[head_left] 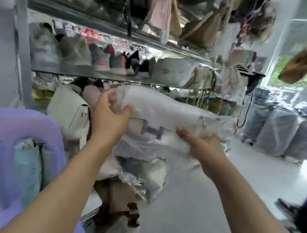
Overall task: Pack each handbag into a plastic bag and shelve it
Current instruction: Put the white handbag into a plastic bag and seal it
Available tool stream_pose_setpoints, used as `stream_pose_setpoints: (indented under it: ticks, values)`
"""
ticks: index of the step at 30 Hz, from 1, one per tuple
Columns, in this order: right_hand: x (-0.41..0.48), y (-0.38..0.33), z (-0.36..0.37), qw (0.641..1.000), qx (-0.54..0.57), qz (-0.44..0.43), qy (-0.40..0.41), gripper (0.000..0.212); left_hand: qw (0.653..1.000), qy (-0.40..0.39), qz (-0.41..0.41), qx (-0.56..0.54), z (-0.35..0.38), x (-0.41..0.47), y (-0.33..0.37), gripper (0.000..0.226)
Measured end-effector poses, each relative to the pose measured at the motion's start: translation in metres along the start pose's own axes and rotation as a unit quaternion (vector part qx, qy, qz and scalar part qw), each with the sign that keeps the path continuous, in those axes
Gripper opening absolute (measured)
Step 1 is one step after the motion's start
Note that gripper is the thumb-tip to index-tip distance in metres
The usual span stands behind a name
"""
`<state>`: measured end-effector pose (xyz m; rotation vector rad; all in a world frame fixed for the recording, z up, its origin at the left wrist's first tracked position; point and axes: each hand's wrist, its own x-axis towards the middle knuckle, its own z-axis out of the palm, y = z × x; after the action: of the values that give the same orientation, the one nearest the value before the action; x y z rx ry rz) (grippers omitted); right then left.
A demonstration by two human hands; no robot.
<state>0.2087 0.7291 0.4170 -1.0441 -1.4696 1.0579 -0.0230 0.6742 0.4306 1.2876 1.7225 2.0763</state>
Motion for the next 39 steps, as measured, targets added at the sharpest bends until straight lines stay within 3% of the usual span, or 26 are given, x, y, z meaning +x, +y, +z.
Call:
stream_pose_setpoints:
  ticks: [3, 5, 8, 10, 15, 24, 27, 31, 34, 39]
  values:
    - [0.008, -0.034, -0.019, 0.998, -0.005, -0.015, 0.057, 0.089, 0.999, -0.015, 0.019, -0.024, 0.014, 0.021, 0.025, 0.05]
    - [0.016, -0.048, -0.029, 0.995, 0.002, -0.02, 0.099, 0.1, 0.999, -0.029, 0.027, -0.02, 0.024, 0.033, 0.034, 0.048]
    - [0.035, -0.065, -0.038, 0.992, 0.006, -0.026, 0.12, 0.068, 0.997, -0.041, 0.056, 0.038, 0.043, 0.044, 0.041, 0.04]
    - [0.055, -0.068, -0.039, 0.992, 0.001, -0.022, 0.127, 0.06, 0.99, -0.041, 0.091, 0.098, 0.059, 0.054, 0.041, 0.037]
    - [0.119, -0.068, -0.027, 0.994, 0.005, -0.01, 0.107, 0.062, 0.973, -0.065, 0.141, 0.168, 0.1, 0.087, 0.028, 0.041]
    - [0.293, -0.058, 0.027, 0.996, 0.001, 0.02, 0.088, 0.059, 0.961, -0.111, 0.109, 0.229, 0.187, 0.208, -0.013, 0.06]
    - [0.339, -0.058, 0.045, 0.996, -0.012, 0.037, 0.084, 0.09, 0.96, -0.117, 0.1, 0.232, 0.208, 0.246, -0.029, 0.061]
    - [0.386, -0.056, 0.069, 0.995, -0.041, 0.046, 0.078, 0.089, 0.967, -0.137, 0.092, 0.193, 0.234, 0.276, -0.042, 0.056]
    - [0.409, -0.048, 0.083, 0.994, -0.069, 0.049, 0.074, 0.102, 0.949, -0.163, 0.098, 0.251, 0.251, 0.296, -0.054, 0.063]
    - [0.423, -0.038, 0.085, 0.972, -0.217, 0.004, 0.085, 0.083, 0.93, -0.151, 0.069, 0.328, 0.266, 0.313, -0.063, 0.061]
